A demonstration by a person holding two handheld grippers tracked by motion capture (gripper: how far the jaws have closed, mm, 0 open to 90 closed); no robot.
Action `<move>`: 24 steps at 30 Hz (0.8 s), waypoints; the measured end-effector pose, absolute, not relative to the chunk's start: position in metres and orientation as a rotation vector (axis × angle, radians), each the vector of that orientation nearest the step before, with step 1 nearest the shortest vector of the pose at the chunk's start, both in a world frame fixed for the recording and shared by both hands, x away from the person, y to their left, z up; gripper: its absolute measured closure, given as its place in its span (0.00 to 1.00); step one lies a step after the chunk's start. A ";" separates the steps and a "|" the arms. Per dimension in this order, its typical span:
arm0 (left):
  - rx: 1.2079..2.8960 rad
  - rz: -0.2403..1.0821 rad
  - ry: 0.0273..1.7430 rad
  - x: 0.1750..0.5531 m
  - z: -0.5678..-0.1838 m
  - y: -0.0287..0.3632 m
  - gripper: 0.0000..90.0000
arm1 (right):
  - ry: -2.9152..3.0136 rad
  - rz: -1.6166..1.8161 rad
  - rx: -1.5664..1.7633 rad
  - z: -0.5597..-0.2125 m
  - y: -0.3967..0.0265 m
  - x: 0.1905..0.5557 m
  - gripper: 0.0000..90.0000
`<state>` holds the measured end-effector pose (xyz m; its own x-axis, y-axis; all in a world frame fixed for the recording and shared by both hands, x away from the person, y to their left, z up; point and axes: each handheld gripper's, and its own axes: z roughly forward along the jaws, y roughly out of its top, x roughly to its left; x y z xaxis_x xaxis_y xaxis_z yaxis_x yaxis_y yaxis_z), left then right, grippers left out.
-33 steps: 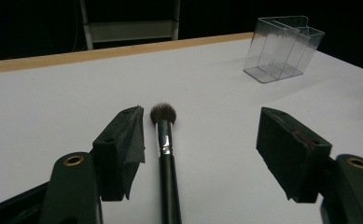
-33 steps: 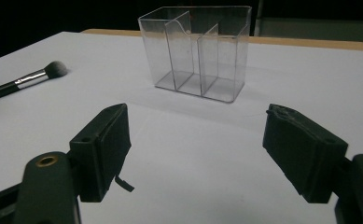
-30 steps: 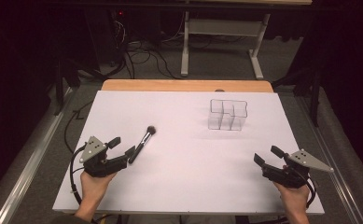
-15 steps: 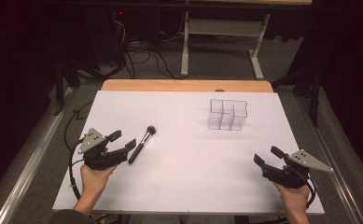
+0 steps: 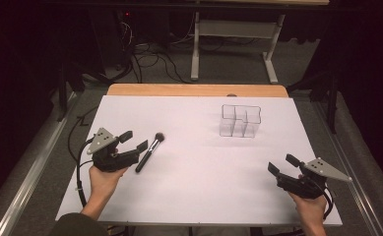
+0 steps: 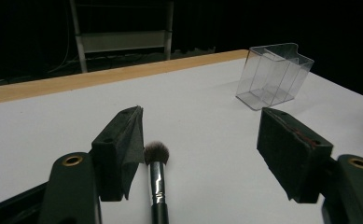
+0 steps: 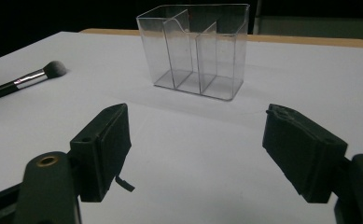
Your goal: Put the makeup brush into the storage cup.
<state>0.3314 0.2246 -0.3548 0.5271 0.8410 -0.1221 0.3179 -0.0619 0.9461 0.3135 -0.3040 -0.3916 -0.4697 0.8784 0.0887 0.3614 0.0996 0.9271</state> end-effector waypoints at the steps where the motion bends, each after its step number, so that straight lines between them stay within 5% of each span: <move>1: 1.637 0.577 1.000 0.333 -0.354 0.223 0.35 | 1.885 1.360 1.209 -0.392 -0.304 0.313 0.28; 24: 1.650 0.599 0.994 0.359 -0.345 0.212 0.35 | 1.881 1.361 1.206 -0.391 -0.304 0.313 0.27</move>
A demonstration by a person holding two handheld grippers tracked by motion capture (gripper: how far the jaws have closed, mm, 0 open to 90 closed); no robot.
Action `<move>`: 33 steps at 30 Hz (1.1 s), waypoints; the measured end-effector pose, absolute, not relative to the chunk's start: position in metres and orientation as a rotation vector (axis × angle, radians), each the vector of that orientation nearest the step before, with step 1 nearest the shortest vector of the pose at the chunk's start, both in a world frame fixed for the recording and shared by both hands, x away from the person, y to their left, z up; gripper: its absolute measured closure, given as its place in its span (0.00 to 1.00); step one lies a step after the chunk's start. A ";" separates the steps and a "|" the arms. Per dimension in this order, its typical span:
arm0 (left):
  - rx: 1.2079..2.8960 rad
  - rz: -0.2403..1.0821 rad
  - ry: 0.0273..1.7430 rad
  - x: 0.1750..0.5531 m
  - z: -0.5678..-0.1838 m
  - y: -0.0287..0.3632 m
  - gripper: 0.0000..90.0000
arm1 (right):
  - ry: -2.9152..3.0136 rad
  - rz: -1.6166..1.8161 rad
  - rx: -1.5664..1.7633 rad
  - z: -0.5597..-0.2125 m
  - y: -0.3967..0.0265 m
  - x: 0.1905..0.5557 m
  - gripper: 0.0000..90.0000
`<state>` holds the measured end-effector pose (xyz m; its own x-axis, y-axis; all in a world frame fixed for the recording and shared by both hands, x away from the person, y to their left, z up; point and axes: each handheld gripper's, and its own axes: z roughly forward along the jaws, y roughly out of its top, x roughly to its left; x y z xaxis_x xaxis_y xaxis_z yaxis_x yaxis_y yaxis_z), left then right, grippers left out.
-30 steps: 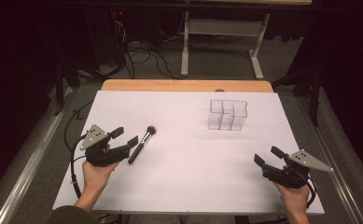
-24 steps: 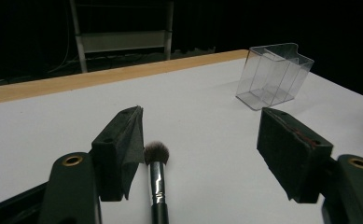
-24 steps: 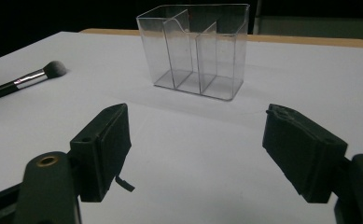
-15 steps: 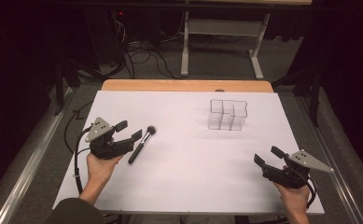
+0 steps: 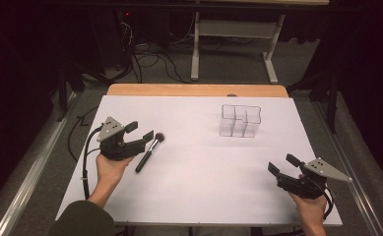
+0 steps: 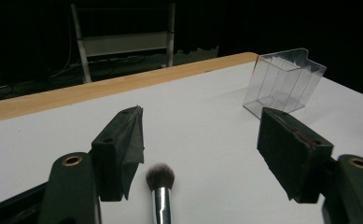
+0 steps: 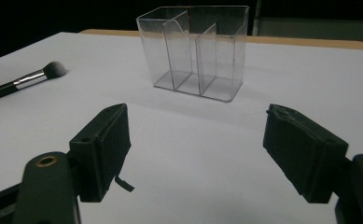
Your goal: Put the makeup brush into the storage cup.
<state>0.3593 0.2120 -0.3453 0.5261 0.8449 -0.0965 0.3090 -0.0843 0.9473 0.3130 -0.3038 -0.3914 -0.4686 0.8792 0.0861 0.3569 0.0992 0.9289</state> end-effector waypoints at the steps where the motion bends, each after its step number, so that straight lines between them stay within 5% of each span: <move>1: 1.650 0.599 0.994 0.360 -0.345 0.211 0.35 | 1.881 1.363 1.205 -0.391 -0.304 0.313 0.27; 33: 1.661 0.589 0.983 0.386 -0.342 0.191 0.35 | 1.877 1.360 1.207 -0.391 -0.305 0.313 0.27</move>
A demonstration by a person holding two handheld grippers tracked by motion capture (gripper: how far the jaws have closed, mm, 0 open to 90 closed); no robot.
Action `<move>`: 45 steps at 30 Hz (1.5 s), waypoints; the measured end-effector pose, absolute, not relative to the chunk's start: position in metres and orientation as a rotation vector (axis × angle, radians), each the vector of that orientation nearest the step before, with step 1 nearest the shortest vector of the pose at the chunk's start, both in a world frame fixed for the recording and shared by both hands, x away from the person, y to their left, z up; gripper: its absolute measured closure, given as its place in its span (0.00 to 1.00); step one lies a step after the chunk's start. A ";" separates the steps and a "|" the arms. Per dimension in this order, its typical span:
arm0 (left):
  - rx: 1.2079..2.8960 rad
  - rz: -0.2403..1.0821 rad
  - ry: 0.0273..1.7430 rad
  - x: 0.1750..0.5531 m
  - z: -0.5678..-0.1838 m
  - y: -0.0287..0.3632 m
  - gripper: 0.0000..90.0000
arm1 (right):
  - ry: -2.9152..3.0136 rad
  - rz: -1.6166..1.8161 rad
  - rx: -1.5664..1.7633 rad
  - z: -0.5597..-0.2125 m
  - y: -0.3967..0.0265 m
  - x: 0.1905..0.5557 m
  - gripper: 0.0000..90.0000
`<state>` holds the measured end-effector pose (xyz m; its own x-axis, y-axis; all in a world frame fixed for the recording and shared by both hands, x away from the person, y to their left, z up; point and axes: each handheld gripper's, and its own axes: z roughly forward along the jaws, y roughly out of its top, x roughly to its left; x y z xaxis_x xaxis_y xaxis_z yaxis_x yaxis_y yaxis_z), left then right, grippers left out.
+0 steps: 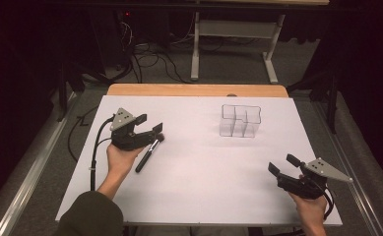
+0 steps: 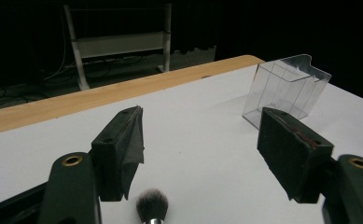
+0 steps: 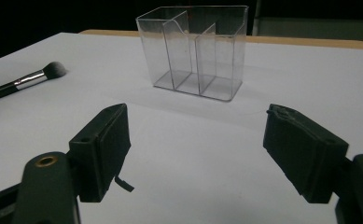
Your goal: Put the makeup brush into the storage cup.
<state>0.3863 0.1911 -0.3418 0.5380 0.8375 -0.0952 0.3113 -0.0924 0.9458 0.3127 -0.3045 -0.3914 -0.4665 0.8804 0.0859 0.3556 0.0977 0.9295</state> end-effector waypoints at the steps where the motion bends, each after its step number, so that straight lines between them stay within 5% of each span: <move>1: 1.661 0.589 0.983 0.386 -0.342 0.191 0.35 | 1.877 1.360 1.207 -0.391 -0.305 0.313 0.27; 45: 1.729 0.588 0.998 0.407 -0.337 0.172 0.36 | 1.886 1.362 1.215 -0.392 -0.304 0.313 0.27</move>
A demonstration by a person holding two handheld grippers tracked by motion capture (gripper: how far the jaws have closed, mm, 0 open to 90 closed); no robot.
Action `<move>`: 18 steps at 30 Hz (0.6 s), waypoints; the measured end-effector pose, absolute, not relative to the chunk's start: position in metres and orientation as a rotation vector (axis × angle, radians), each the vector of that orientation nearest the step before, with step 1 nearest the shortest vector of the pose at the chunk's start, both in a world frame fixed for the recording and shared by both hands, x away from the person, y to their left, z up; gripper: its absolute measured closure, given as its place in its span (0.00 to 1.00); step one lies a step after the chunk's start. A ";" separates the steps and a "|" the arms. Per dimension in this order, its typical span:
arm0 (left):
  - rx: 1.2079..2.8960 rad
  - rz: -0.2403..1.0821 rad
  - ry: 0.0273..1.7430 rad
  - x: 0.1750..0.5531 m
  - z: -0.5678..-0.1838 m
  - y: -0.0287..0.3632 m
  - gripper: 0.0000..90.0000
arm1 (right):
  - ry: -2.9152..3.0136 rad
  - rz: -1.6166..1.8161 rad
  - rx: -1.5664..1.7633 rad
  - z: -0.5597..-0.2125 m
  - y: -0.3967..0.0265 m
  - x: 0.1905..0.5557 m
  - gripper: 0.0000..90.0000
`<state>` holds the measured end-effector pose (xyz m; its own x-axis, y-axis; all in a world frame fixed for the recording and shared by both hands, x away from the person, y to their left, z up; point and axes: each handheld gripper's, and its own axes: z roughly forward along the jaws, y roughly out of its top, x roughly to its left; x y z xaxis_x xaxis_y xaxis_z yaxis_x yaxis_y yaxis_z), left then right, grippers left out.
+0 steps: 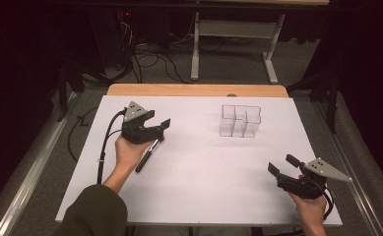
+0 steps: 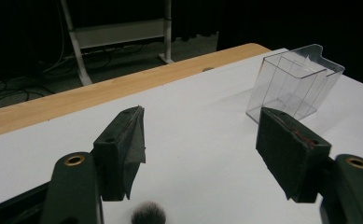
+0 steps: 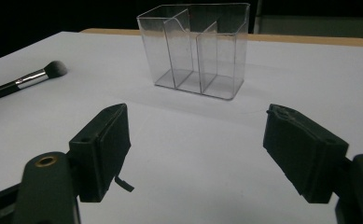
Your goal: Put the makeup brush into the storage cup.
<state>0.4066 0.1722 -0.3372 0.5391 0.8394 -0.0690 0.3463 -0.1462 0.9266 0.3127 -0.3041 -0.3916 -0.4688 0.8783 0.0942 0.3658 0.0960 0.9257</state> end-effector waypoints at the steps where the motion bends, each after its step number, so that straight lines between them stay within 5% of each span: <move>1: 1.732 0.590 0.999 0.406 -0.337 0.173 0.36 | 1.886 1.362 1.215 -0.392 -0.304 0.313 0.27; 18: 1.824 0.606 1.054 0.406 -0.325 0.179 0.35 | 1.884 1.365 1.218 -0.392 -0.304 0.313 0.27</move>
